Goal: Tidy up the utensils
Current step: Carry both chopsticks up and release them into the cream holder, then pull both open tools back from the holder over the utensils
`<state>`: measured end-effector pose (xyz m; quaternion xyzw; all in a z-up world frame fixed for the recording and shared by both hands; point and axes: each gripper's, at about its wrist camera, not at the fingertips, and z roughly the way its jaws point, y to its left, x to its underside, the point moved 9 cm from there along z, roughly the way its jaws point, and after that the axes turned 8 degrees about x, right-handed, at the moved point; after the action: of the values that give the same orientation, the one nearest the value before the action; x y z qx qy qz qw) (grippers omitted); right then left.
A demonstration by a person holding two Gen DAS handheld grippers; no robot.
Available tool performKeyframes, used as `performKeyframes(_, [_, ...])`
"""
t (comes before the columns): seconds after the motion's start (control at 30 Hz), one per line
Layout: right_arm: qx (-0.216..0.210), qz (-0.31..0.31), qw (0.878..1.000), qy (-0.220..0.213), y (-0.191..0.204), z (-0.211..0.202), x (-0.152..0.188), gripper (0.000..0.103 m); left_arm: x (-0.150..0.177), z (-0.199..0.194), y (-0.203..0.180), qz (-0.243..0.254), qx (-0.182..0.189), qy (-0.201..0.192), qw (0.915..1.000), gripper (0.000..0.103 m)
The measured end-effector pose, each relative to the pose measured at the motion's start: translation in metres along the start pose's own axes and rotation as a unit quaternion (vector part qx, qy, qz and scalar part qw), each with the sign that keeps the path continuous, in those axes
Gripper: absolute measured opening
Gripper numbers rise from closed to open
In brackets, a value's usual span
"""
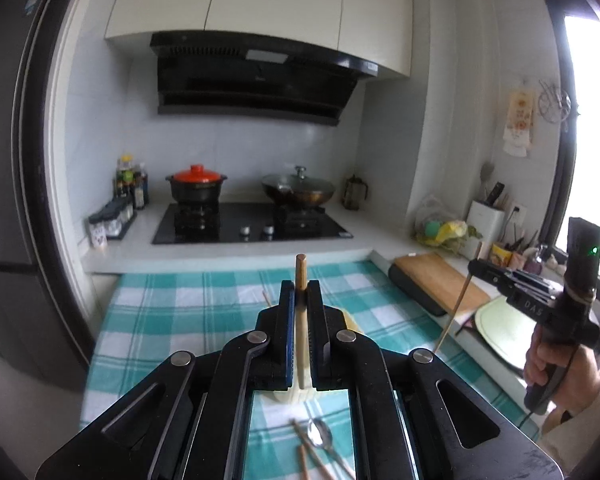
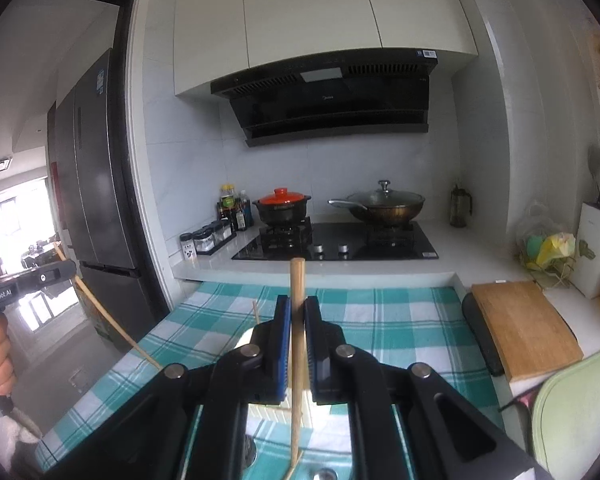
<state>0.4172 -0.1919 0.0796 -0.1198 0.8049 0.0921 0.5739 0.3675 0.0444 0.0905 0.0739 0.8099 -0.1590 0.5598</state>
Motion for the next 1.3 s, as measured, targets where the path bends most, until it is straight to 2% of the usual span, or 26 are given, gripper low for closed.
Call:
performKeyframes(0.2, [-0.014, 0.002, 0.999, -0.038, 0.019, 0.047, -0.029, 0.007, -0.023, 0.049, 0.006, 0.0, -0.013, -0.025, 0.9996, 0.004])
performKeyframes(0.3, [-0.015, -0.003, 0.998, -0.067, 0.024, 0.071, -0.039, 0.007, -0.019, 0.084, 0.014, -0.013, -0.018, -0.012, 0.9997, 0.004])
performKeyframes(0.37, [-0.008, -0.017, 0.998, -0.066, 0.027, 0.092, -0.036, 0.007, -0.012, 0.109, 0.021, -0.025, -0.018, 0.007, 0.9995, 0.004])
performKeyframes(0.43, [-0.01, -0.016, 0.999, -0.03, 0.026, 0.12, -0.023, 0.007, 0.002, 0.135, 0.027, -0.036, -0.017, 0.037, 0.9985, 0.004])
performKeyframes(0.53, [-0.023, -0.008, 0.999, 0.049, 0.023, 0.163, 0.01, 0.007, 0.029, 0.173, 0.036, -0.052, -0.016, 0.09, 0.9944, 0.004])
performKeyframes(0.73, [-0.032, -0.005, 0.986, 0.162, 0.018, 0.216, 0.068, 0.007, 0.077, 0.222, 0.052, -0.078, -0.022, 0.163, 0.9833, 0.004])
performKeyframes(0.9, [-0.024, 0.011, 0.98, 0.197, 0.014, 0.235, 0.087, 0.009, 0.095, 0.241, 0.058, -0.081, -0.033, 0.192, 0.9776, 0.007])
performKeyframes(0.93, [-0.022, 0.019, 0.979, 0.199, 0.014, 0.237, 0.086, 0.011, 0.098, 0.242, 0.059, -0.085, -0.034, 0.199, 0.9756, 0.01])
performKeyframes(1.0, [-0.017, 0.034, 0.98, 0.194, 0.011, 0.231, 0.082, 0.034, 0.102, 0.237, 0.063, -0.094, -0.036, 0.211, 0.9723, 0.047])
performKeyframes(1.07, [-0.019, 0.044, 0.984, 0.171, 0.009, 0.215, 0.07, 0.04, 0.098, 0.221, 0.068, -0.091, -0.038, 0.202, 0.9744, 0.057])
performKeyframes(1.17, [-0.026, 0.029, 0.989, 0.146, 0.007, 0.18, 0.054, 0.04, 0.092, 0.184, 0.074, -0.071, -0.039, 0.199, 0.9766, 0.066])
performKeyframes(1.2, [-0.027, 0.02, 0.989, 0.141, 0.007, 0.166, 0.051, 0.04, 0.091, 0.17, 0.076, -0.063, -0.043, 0.2, 0.9767, 0.072])
performKeyframes(1.3, [-0.037, -0.008, 0.989, 0.143, 0.006, 0.122, 0.054, 0.04, 0.094, 0.12, 0.082, -0.042, -0.05, 0.21, 0.9755, 0.082])
